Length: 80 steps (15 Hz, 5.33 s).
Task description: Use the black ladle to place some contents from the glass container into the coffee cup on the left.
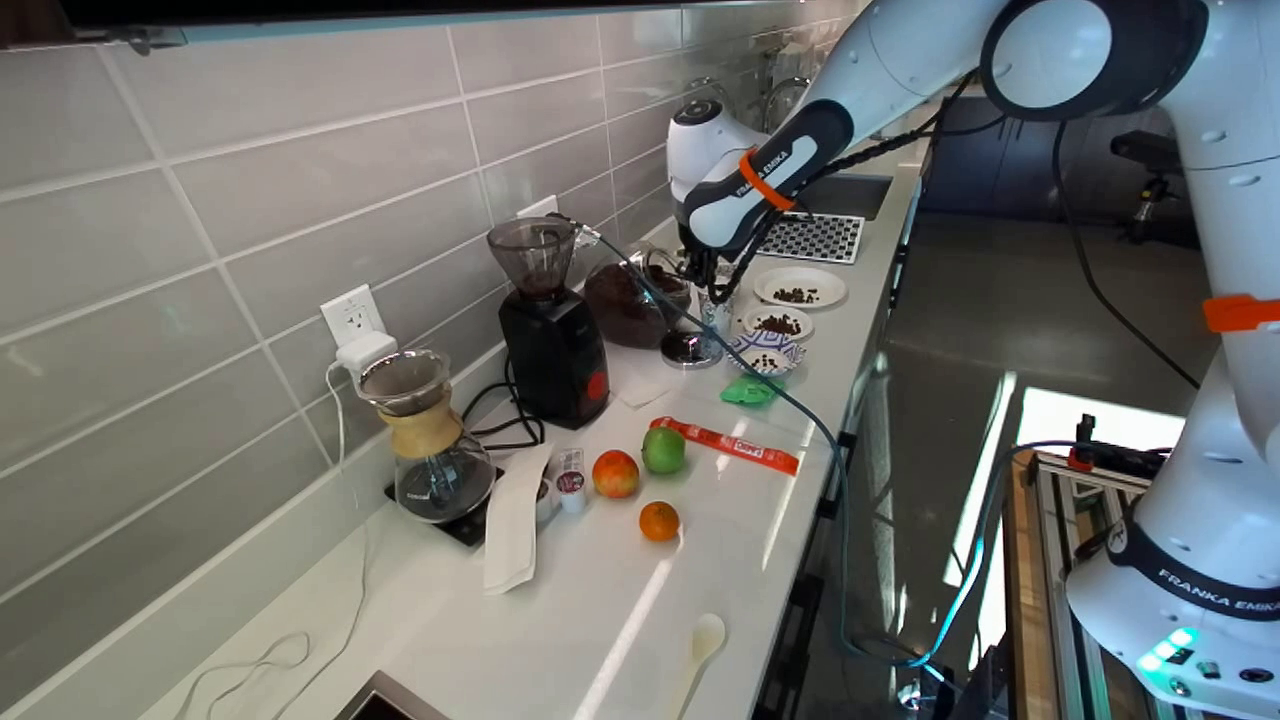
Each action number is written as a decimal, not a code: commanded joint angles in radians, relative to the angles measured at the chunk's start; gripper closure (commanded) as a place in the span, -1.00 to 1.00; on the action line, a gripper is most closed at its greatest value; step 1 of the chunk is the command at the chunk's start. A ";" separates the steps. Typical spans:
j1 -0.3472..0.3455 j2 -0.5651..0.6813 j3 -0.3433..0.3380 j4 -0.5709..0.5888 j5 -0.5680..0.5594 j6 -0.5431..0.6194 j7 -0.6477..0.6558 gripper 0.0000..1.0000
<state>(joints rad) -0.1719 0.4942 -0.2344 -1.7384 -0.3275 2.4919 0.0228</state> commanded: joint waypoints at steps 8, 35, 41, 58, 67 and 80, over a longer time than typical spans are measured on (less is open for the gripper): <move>0.061 -0.211 -0.061 -0.275 -0.083 0.025 0.155 0.96; -0.047 -0.348 -0.076 -0.397 -0.250 0.015 0.293 0.96; -0.019 -0.261 -0.081 -0.296 -0.388 -0.018 0.340 0.96; 0.009 -0.203 -0.036 -0.234 -0.577 -0.223 0.235 0.96; 0.027 -0.161 -0.008 -0.194 -0.729 -0.306 0.215 0.96; 0.023 -0.118 0.030 -0.180 -0.936 -0.361 0.122 0.96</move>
<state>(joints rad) -0.1461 0.3548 -0.2168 -1.9362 -1.2168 2.1645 0.1769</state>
